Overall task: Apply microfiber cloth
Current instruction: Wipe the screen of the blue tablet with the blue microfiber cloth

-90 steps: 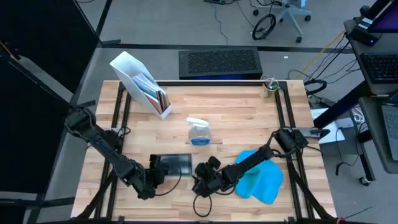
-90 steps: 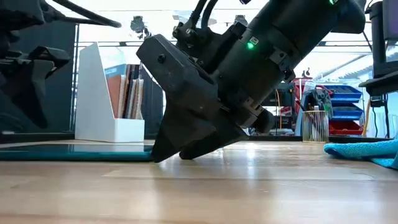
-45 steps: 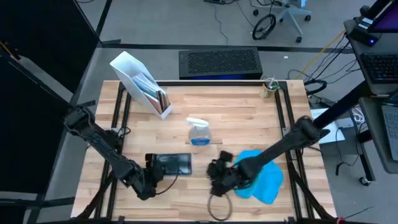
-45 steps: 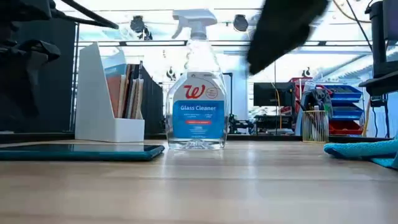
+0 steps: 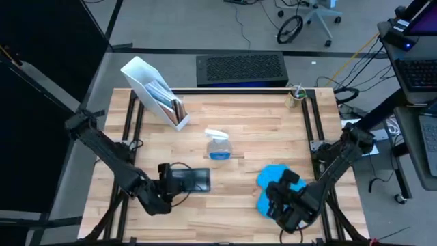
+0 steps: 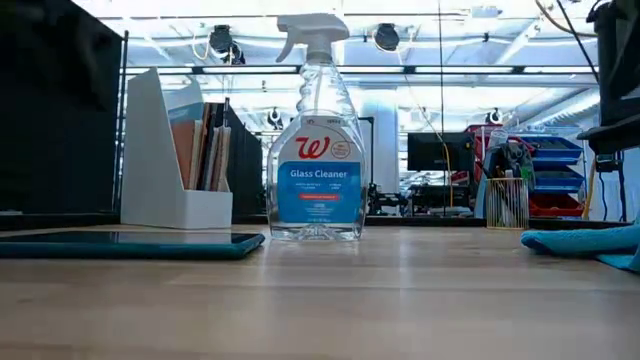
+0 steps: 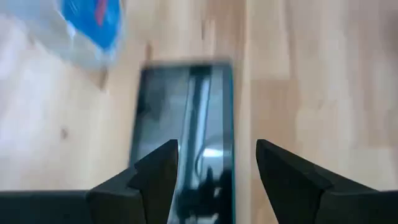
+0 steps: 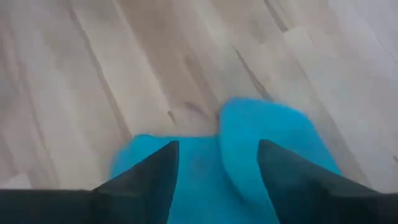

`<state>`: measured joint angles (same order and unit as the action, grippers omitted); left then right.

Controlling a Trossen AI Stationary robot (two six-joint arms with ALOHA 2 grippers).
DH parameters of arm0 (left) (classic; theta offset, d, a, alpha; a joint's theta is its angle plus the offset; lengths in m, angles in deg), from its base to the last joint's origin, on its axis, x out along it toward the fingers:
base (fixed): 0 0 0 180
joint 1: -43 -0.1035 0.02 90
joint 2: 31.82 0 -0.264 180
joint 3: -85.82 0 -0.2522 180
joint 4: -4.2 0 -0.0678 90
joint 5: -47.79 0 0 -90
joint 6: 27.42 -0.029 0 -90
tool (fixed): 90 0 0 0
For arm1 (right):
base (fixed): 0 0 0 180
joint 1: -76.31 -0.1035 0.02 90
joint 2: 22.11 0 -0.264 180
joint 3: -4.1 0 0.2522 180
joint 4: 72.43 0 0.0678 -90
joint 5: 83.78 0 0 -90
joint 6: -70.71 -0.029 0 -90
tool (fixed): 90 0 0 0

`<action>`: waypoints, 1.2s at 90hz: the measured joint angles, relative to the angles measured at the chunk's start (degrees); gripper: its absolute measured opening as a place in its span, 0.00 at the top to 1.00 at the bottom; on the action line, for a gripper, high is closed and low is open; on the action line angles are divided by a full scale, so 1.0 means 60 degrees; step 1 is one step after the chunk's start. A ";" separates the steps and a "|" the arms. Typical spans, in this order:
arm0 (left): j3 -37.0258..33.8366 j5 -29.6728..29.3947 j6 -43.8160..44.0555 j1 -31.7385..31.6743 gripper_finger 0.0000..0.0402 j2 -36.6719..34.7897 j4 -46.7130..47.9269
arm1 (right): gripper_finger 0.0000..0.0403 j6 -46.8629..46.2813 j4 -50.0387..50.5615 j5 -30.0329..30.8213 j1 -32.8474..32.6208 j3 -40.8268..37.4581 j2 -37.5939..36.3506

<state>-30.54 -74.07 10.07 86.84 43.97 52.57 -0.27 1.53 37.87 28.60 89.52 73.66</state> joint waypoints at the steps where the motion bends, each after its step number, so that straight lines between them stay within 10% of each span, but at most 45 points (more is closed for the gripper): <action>1: 0.0009 -0.0022 -0.0042 -0.0021 0.50 -0.0082 0.0000 | 0.53 0.0120 -0.0109 0.0001 0.0023 -0.0036 0.0000; 41: -0.0253 0.0400 -0.0062 -0.0777 0.50 -0.0865 0.0191 | 0.70 0.4439 -0.3136 -0.1509 0.1402 -0.1056 -0.0041; 88: -0.2345 0.1596 0.1438 -0.1127 0.50 -0.0772 -0.0246 | 0.59 -0.1652 0.1022 -0.2081 -0.1053 -0.1636 -0.0959; 108: -0.2909 0.1428 0.1413 -0.1128 0.50 -0.0772 -0.0219 | 0.50 -0.1905 -0.1988 -0.2164 -0.1013 -0.3532 -0.0958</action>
<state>-48.00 -65.50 18.55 80.08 39.33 51.26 -11.71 -10.40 24.88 22.52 68.33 67.91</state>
